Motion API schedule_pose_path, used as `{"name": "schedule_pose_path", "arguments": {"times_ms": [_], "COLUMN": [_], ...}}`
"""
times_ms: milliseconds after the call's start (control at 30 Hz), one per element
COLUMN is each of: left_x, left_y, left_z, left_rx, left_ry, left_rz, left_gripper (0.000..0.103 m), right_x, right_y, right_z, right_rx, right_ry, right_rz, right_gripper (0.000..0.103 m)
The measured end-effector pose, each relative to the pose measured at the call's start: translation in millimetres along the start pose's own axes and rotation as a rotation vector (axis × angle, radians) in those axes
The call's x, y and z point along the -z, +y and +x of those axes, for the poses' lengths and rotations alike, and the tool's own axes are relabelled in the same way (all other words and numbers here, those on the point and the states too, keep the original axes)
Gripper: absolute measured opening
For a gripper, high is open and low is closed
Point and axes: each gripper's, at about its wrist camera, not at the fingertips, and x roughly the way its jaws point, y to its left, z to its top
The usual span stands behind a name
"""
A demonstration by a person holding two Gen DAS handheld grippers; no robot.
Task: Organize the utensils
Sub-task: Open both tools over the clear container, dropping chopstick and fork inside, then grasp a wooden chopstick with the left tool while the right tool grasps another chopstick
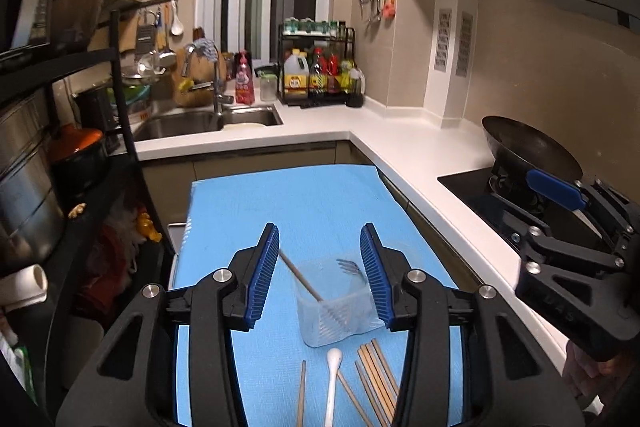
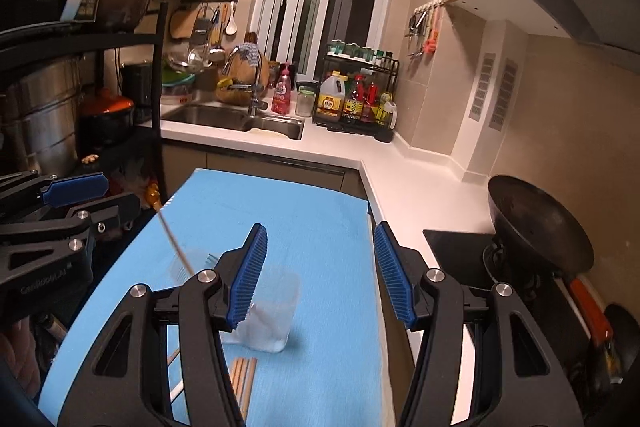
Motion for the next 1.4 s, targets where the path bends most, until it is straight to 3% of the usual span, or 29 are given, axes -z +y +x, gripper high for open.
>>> {"name": "schedule_pose_path", "arguments": {"times_ms": [200, 300, 400, 467, 500, 733, 767, 967, 1400], "left_x": [58.9, 93.3, 126.7, 147.7, 160.1, 236.9, 244.8, 270.8, 285.7], "left_y": [2.0, 4.3, 5.7, 8.3, 9.7, 22.1, 25.9, 36.4, 39.1], "left_z": [-37.8, -46.4, -47.7, -47.9, -47.5, -47.6, -44.8, -32.9, -19.2], "left_rx": [-0.037, -0.033, -0.024, -0.013, -0.009, -0.073, -0.079, -0.11, -0.077], "left_ry": [-0.072, -0.057, -0.012, 0.036, 0.056, 0.09, 0.11, 0.183, 0.241], "left_rz": [-0.016, -0.04, -0.058, -0.084, -0.103, -0.134, -0.146, -0.15, -0.191], "left_gripper": [0.043, 0.043, 0.04, 0.028, 0.026, 0.018, 0.017, 0.017, 0.017], "right_x": [58.5, 90.5, 120.7, 143.2, 154.4, 226.0, 231.5, 250.6, 270.4], "right_y": [-2.7, -0.5, -3.3, -4.0, -2.2, 28.4, 30.1, 40.6, 52.6], "right_z": [-55.9, -76.3, -84.7, -85.7, -83.2, -56.4, -50.9, -28.9, -4.4], "right_rx": [0.031, 0.061, 0.022, 0.015, 0.004, -0.032, -0.038, -0.098, -0.16], "right_ry": [-0.074, -0.096, -0.057, -0.03, -0.003, 0.161, 0.189, 0.296, 0.43], "right_rz": [0.096, 0.114, 0.181, 0.22, 0.228, 0.165, 0.165, 0.181, 0.203], "right_gripper": [0.045, 0.039, 0.032, 0.03, 0.03, 0.03, 0.025, 0.014, 0.015]}}
